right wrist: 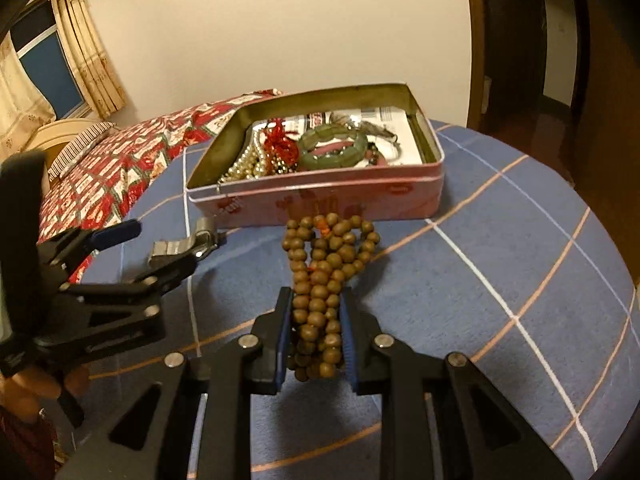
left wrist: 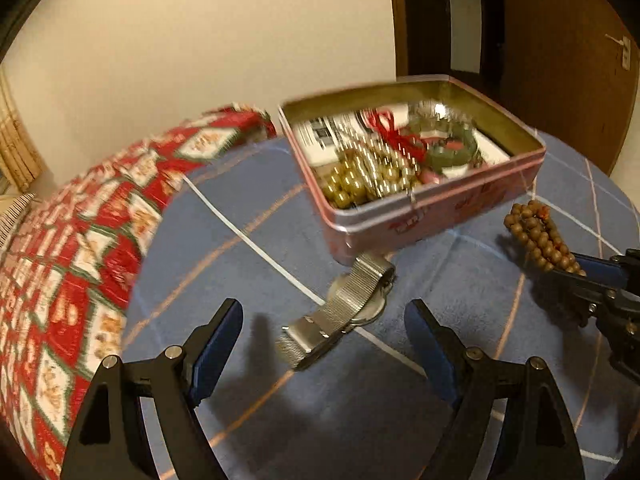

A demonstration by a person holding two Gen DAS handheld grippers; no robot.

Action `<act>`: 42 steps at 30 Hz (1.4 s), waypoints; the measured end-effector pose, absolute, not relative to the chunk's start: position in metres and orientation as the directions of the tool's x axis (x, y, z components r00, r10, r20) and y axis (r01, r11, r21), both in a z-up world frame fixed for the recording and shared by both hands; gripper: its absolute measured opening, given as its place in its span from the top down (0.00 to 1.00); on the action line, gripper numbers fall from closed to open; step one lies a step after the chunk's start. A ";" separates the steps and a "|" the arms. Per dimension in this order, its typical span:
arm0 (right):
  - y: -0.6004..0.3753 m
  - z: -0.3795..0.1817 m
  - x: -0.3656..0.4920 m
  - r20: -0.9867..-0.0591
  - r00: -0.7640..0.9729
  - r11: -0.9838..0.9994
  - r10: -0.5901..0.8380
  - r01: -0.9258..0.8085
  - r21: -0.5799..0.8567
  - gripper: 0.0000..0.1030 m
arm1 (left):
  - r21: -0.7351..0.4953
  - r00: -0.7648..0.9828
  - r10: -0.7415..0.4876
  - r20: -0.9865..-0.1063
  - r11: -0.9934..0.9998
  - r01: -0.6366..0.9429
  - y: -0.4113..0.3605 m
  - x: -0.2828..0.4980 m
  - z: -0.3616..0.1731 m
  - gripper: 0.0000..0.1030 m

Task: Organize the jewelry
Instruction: 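Grasp the long brown bead strand with the right gripper while the left gripper grasps the silver mesh watch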

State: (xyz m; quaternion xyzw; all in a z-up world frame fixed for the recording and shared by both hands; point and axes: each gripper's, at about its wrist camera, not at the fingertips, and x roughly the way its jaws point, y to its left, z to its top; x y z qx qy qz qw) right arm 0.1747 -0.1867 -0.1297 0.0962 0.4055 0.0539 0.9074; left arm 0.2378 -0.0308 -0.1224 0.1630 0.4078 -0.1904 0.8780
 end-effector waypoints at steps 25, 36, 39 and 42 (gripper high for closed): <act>-0.193 -0.126 0.166 -0.679 0.710 0.971 0.187 -0.030 0.235 0.75 | -0.136 0.591 -0.379 -0.712 0.901 0.413 -0.016 0.181 -0.106 0.84; -0.186 -0.112 0.150 -0.646 0.747 0.979 0.157 -0.030 0.202 0.75 | -0.155 0.637 -0.417 -0.649 0.892 0.426 -0.014 0.140 -0.088 0.84; -0.184 -0.108 0.143 -0.644 0.752 0.983 0.137 -0.021 0.184 0.75 | -0.149 0.650 -0.420 -0.634 0.891 0.430 -0.015 0.132 -0.082 0.84; -0.181 -0.105 0.138 -0.644 0.756 0.986 0.119 -0.015 0.165 0.75 | -0.150 0.663 -0.426 -0.615 0.889 0.432 -0.014 0.126 -0.073 0.84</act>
